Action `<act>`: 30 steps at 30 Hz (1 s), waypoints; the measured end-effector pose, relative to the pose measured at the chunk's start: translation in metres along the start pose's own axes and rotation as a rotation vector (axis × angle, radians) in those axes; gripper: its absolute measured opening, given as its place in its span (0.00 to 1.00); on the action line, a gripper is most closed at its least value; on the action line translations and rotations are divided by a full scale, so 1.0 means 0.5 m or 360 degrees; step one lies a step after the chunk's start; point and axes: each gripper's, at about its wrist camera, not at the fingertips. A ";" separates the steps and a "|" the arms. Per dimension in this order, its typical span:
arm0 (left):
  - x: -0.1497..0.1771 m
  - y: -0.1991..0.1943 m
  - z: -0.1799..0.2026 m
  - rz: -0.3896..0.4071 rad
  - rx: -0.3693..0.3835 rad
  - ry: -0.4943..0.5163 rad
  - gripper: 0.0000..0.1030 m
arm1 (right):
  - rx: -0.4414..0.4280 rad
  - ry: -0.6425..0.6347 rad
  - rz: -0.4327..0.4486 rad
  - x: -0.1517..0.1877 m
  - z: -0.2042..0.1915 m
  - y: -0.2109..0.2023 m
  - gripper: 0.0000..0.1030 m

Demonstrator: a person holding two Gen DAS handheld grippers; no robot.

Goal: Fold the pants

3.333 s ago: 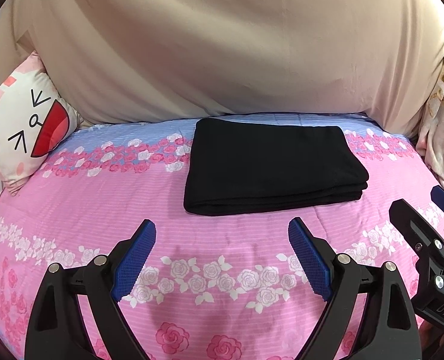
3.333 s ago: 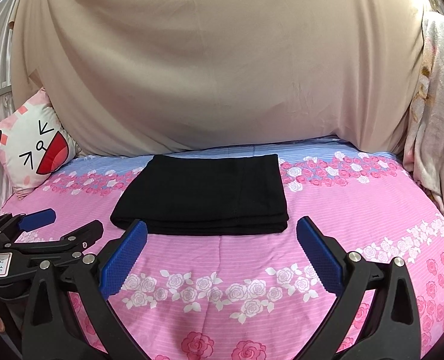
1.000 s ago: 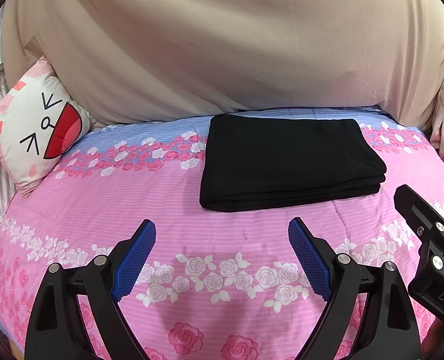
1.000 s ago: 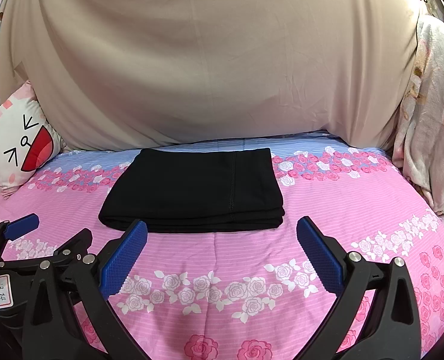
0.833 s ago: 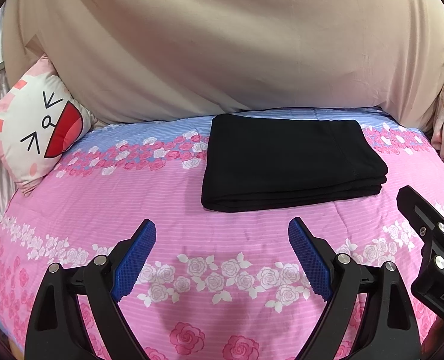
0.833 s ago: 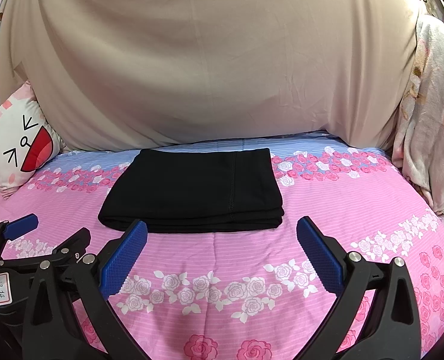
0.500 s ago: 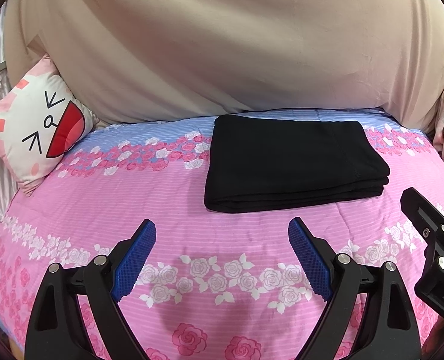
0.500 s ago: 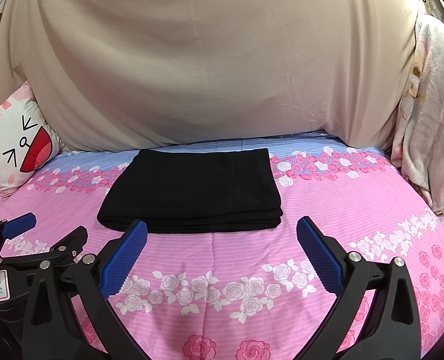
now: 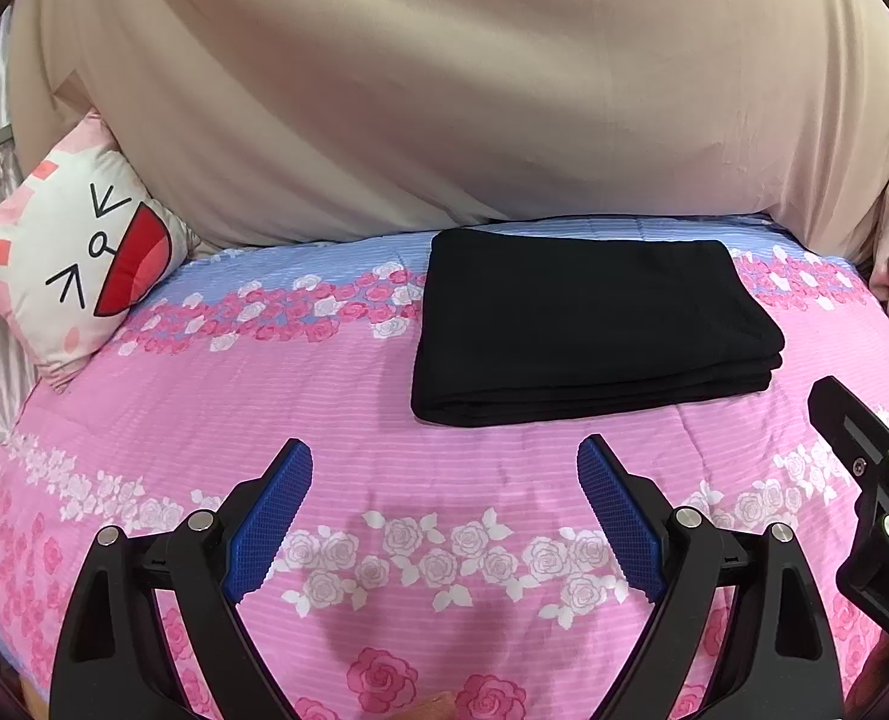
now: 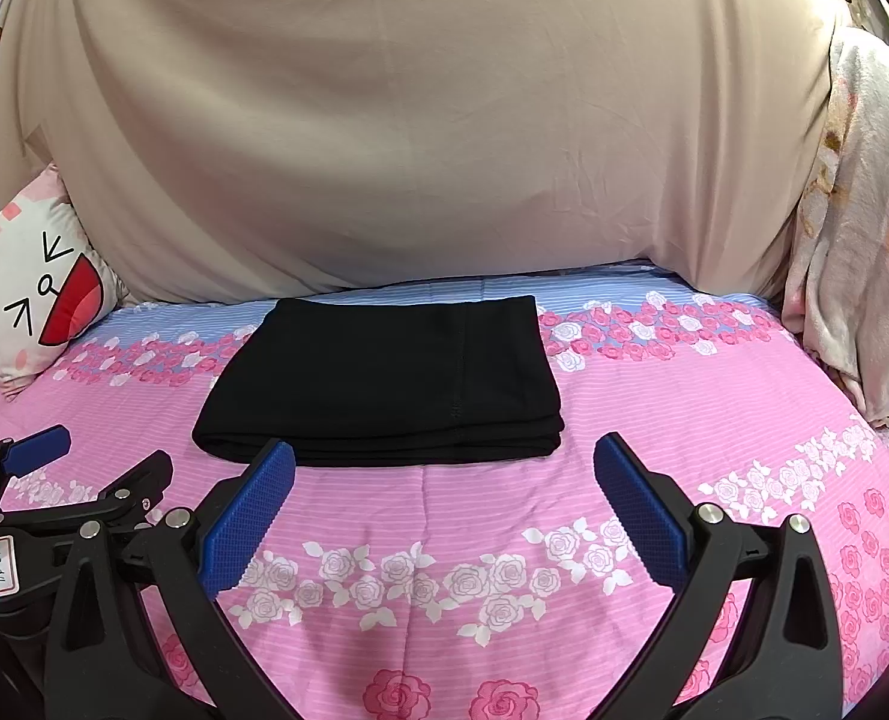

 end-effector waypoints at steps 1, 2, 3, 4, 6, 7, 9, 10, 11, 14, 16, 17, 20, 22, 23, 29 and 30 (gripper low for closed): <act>0.000 0.000 0.001 0.0001 0.0003 0.0002 0.85 | -0.0004 0.0001 -0.0001 0.000 0.000 0.000 0.95; 0.000 -0.001 0.001 0.0002 0.0007 0.0005 0.85 | -0.0005 0.0002 -0.0003 0.000 0.001 0.000 0.95; -0.001 0.000 0.002 0.0002 0.0009 0.0006 0.85 | -0.0001 0.0001 0.0000 0.000 0.000 0.000 0.95; -0.001 0.000 0.002 0.0003 0.0008 0.0009 0.85 | 0.0000 -0.0002 0.0001 0.000 0.000 -0.001 0.95; -0.001 0.000 0.004 0.0003 0.0005 0.0009 0.85 | -0.0001 0.0000 0.0001 -0.001 0.003 0.000 0.95; -0.001 0.000 0.003 0.0003 0.0005 0.0009 0.85 | -0.0002 -0.0001 0.0001 -0.001 0.003 0.000 0.95; -0.001 0.001 0.003 0.0003 -0.0001 0.0010 0.85 | 0.0004 0.0004 -0.0001 -0.002 0.006 0.001 0.95; -0.002 0.001 0.003 0.0003 -0.0003 0.0007 0.85 | 0.0005 0.0005 -0.0002 -0.002 0.007 0.001 0.95; -0.002 0.001 0.003 0.0001 -0.0007 0.0003 0.85 | 0.0005 0.0004 -0.0002 -0.001 0.008 0.001 0.95; -0.002 0.003 0.001 0.0000 -0.0011 -0.0004 0.85 | 0.0001 0.0001 -0.0003 -0.002 0.009 0.001 0.95; -0.002 0.002 0.001 -0.0002 -0.0011 -0.0007 0.85 | 0.0006 0.0003 -0.0003 -0.001 0.007 0.000 0.95; -0.003 0.003 0.000 -0.0004 -0.0008 -0.0009 0.85 | 0.0009 0.0005 -0.0003 -0.001 0.006 0.000 0.95; -0.004 0.004 -0.001 -0.0009 -0.0002 -0.0007 0.85 | 0.0010 0.0003 -0.0003 -0.001 0.007 0.000 0.95; -0.005 0.003 0.000 -0.0005 -0.0004 -0.0001 0.85 | 0.0015 0.0008 -0.0004 -0.001 0.008 -0.001 0.95; -0.005 0.003 0.001 -0.0006 -0.0001 0.0001 0.85 | 0.0018 0.0011 -0.0004 0.000 0.007 -0.001 0.95; -0.004 0.000 0.002 0.0024 -0.0025 -0.0008 0.85 | 0.0023 0.0011 -0.0008 0.000 0.009 0.001 0.95; -0.003 0.000 0.002 0.0025 -0.0034 -0.0014 0.85 | 0.0024 0.0012 -0.0010 0.000 0.010 0.001 0.95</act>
Point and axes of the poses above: each gripper's, at about its wrist camera, not at the fingertips, and y roughly the way its jaws point, z to its right, x to its underside, and after that the axes turned 2 degrees about x, right-handed
